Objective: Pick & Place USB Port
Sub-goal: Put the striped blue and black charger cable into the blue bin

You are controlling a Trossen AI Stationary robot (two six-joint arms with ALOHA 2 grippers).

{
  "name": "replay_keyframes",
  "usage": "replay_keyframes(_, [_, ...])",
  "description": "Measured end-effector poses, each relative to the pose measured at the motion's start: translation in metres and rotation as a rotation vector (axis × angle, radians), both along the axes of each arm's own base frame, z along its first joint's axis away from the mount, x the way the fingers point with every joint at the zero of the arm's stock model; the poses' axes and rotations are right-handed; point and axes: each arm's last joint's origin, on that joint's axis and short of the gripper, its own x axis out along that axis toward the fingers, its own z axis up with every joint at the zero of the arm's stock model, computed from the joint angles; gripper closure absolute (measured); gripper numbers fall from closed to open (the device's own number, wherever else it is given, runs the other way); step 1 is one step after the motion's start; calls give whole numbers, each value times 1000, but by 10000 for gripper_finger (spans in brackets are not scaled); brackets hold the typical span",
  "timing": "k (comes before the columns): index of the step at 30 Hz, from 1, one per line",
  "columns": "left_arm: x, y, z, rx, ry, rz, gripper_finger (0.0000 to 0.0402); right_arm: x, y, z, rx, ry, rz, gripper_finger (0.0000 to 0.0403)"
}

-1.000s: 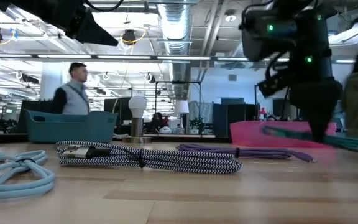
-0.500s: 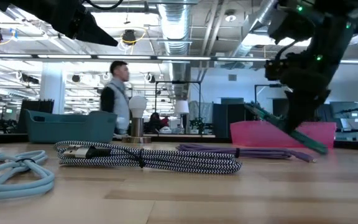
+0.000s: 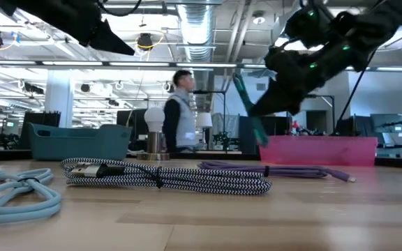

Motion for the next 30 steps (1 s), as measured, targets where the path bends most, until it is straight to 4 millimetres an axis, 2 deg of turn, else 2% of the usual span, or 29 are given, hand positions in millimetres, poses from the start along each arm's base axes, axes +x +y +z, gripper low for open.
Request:
replay_keyframes(7, [-1,15,5,-51,-79,46,394,23,-23,-6,-1,-131,62,403])
replay_keyframes(20, [-1,18,7,-55,-106,40,389,95,-32,3,-86,-206,207,403])
replay_keyframes(25, [-1,18,9,-132,-160,50,357,116,-36,11,-123,-237,220,403])
replay_keyframes(30, [-1,18,9,-165,-180,54,303,128,-38,26,-155,-288,248,403])
